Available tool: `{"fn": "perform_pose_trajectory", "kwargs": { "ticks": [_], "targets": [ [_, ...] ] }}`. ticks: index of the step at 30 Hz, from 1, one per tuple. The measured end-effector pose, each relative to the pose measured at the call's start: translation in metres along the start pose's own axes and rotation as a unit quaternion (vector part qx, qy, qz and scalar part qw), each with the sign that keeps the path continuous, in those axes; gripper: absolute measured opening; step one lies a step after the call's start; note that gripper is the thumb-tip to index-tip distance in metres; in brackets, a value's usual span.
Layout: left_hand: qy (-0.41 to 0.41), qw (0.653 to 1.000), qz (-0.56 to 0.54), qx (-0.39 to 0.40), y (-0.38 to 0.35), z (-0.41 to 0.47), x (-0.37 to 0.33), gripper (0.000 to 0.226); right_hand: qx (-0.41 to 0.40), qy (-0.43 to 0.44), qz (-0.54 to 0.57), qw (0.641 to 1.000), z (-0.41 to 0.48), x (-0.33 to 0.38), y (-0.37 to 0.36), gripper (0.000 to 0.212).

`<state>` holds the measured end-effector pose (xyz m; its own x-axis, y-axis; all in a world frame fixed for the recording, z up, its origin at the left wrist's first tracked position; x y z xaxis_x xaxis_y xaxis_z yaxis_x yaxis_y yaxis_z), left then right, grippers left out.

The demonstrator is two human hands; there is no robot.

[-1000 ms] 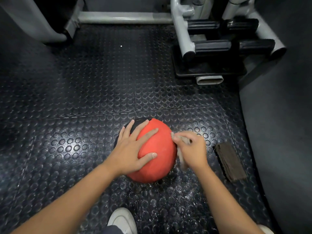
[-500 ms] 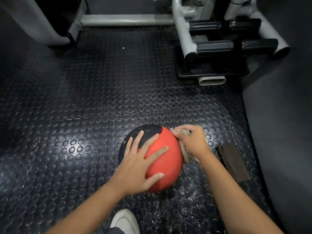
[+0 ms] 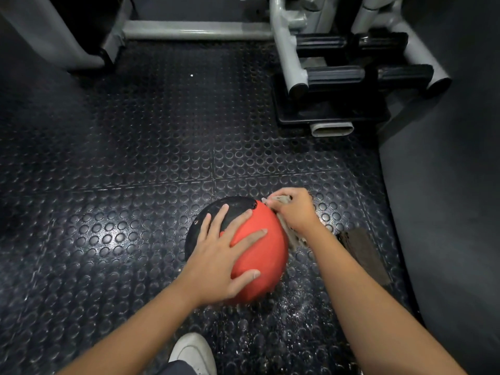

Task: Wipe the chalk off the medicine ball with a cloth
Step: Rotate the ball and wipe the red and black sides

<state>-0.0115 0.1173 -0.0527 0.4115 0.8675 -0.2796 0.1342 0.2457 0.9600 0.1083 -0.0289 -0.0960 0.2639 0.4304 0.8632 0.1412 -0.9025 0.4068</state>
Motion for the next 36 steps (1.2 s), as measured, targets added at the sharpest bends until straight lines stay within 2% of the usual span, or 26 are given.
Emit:
{"fn": "perform_pose_trajectory", "kwargs": {
  "ticks": [8,12,16,21,24,26,28,30,32,34,36],
  "targets": [
    [0.072,0.993,-0.090,-0.001,0.008,0.022,0.042,0.071,-0.063,-0.032,0.076,0.995,-0.092,-0.032,0.019,0.012],
    [0.098,0.989,-0.109,-0.006,0.009,0.016,0.049,0.073,-0.088,-0.018,0.090,0.992,-0.074,-0.020,0.010,0.005],
    [0.095,0.990,-0.103,-0.001,0.008,0.013,0.042,0.074,-0.119,0.033,0.042,0.991,-0.038,0.014,0.011,0.005],
    [0.100,0.989,-0.105,0.006,0.009,0.022,0.042,0.075,-0.168,0.035,0.083,0.982,-0.096,-0.004,0.014,0.008],
    [0.088,0.992,-0.094,0.009,0.009,0.028,0.037,0.077,-0.153,0.005,0.136,0.979,-0.135,-0.021,0.007,0.018],
    [0.070,0.988,-0.136,0.007,0.013,0.028,0.032,0.077,-0.144,-0.047,0.175,0.973,-0.137,-0.032,0.010,0.013],
    [0.084,0.960,-0.265,-0.029,0.023,0.023,0.033,0.081,-0.167,-0.071,0.201,0.963,-0.126,-0.030,0.028,0.009],
    [0.136,0.924,-0.343,-0.106,0.031,0.010,0.047,0.090,-0.202,-0.034,0.176,0.963,-0.112,-0.012,0.052,0.011],
    [0.232,0.899,-0.331,-0.169,0.030,-0.011,0.068,0.098,-0.204,0.017,0.145,0.968,-0.099,0.010,0.064,0.011],
    [0.324,0.872,-0.320,-0.177,0.017,-0.030,0.084,0.105,-0.164,0.036,0.114,0.979,-0.087,0.020,0.058,0.014],
    [0.341,0.863,-0.330,-0.172,0.007,-0.036,0.084,0.105,-0.114,0.037,0.057,0.991,-0.075,0.022,0.043,0.021]
  ]
}}
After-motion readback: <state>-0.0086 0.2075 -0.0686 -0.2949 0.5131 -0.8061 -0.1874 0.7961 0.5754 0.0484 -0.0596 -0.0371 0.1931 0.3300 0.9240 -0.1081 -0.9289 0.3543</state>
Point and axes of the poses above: each hand's wrist, its own z-axis towards the middle knuckle, its own y-axis out of the back of the hand, x = y × z, the point moved 10 cm from there along z, towards the middle knuckle, and after that the axes turned 2 degrees about -x, right-handed, at the moved point
